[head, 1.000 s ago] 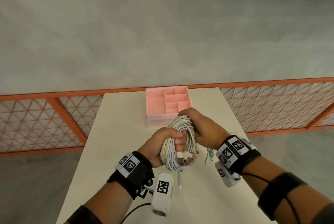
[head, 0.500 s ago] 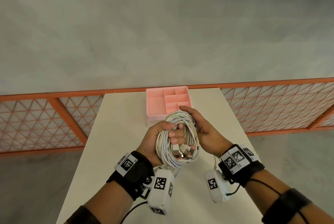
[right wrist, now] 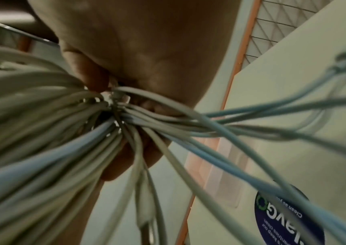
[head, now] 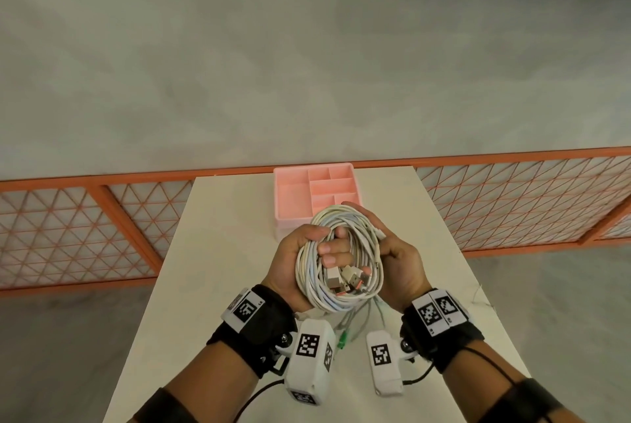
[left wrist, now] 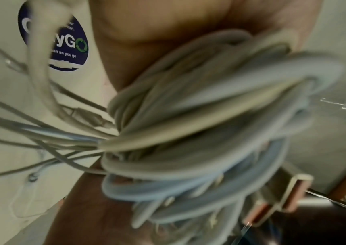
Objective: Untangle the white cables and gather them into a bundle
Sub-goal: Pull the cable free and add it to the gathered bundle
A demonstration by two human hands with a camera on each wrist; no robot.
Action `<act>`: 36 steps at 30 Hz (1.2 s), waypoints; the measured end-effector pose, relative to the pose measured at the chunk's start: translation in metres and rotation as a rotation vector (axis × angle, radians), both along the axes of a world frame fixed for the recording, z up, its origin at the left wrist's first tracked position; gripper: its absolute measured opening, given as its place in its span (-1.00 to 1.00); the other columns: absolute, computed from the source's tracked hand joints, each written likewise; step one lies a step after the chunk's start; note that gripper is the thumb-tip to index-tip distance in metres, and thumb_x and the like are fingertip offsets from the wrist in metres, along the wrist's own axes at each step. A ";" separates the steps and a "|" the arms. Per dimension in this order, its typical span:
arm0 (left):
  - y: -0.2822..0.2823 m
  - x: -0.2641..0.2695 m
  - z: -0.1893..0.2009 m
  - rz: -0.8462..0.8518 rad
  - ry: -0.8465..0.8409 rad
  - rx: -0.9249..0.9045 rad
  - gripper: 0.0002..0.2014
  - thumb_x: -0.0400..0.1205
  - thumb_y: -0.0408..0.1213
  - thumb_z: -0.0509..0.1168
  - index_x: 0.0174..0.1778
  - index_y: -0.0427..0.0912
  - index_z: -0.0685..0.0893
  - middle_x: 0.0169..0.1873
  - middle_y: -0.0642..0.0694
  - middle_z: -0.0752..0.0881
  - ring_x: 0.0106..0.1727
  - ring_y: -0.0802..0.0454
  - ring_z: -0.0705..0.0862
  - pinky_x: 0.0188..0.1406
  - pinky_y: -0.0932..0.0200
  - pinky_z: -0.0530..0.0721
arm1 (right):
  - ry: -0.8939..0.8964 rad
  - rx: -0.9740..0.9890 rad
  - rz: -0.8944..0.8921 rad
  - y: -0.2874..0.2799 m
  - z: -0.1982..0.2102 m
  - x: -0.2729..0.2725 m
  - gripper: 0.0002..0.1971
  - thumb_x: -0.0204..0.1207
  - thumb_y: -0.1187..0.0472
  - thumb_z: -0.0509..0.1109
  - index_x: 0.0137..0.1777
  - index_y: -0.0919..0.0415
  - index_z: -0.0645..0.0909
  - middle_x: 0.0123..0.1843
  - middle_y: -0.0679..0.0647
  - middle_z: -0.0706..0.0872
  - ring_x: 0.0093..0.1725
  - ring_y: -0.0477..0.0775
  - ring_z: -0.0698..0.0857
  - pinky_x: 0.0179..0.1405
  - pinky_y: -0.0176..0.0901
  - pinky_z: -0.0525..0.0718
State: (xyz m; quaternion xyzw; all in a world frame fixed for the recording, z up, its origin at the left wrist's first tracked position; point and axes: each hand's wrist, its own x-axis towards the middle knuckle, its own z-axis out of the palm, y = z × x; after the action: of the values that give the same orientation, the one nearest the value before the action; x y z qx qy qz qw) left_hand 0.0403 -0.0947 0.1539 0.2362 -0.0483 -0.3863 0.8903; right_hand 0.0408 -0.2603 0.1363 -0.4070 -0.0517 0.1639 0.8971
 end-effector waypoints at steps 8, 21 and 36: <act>0.008 0.005 0.003 -0.010 0.006 0.020 -0.78 0.50 -0.31 0.41 -0.04 -0.24 0.51 -0.50 0.01 0.53 -0.46 0.10 0.54 0.30 -0.10 0.49 | -0.026 -0.136 -0.143 0.013 -0.006 -0.001 -0.44 0.46 0.43 0.16 0.50 0.31 0.48 0.33 0.62 0.58 0.24 0.62 0.64 0.31 0.49 0.51; 0.007 0.008 -0.002 0.182 0.123 -0.080 -0.69 0.35 -0.34 0.54 -0.12 -0.24 0.56 -0.51 0.02 0.52 -0.49 0.09 0.56 0.10 -0.09 0.73 | 0.029 -0.172 -0.348 0.043 -0.019 -0.013 -0.11 0.21 -0.20 0.64 0.45 0.35 0.57 0.33 0.40 0.69 0.36 0.40 0.65 0.49 0.32 0.50; -0.012 0.003 -0.013 0.617 0.244 0.162 -0.81 0.62 -0.29 0.28 -0.31 -0.16 0.50 -0.52 -0.01 0.46 -0.53 0.10 0.48 -0.34 0.14 0.58 | -0.160 -0.692 -0.227 0.044 -0.053 -0.011 -0.73 0.46 0.37 0.24 0.05 0.25 0.74 -0.07 0.45 0.76 -0.13 0.49 0.71 -0.18 0.14 0.70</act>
State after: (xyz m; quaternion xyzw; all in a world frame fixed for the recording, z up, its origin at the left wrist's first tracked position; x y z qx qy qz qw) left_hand 0.0428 -0.1063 0.1411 0.2616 0.1630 -0.1268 0.9428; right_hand 0.0299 -0.2159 0.0829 -0.7008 -0.0179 0.0390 0.7121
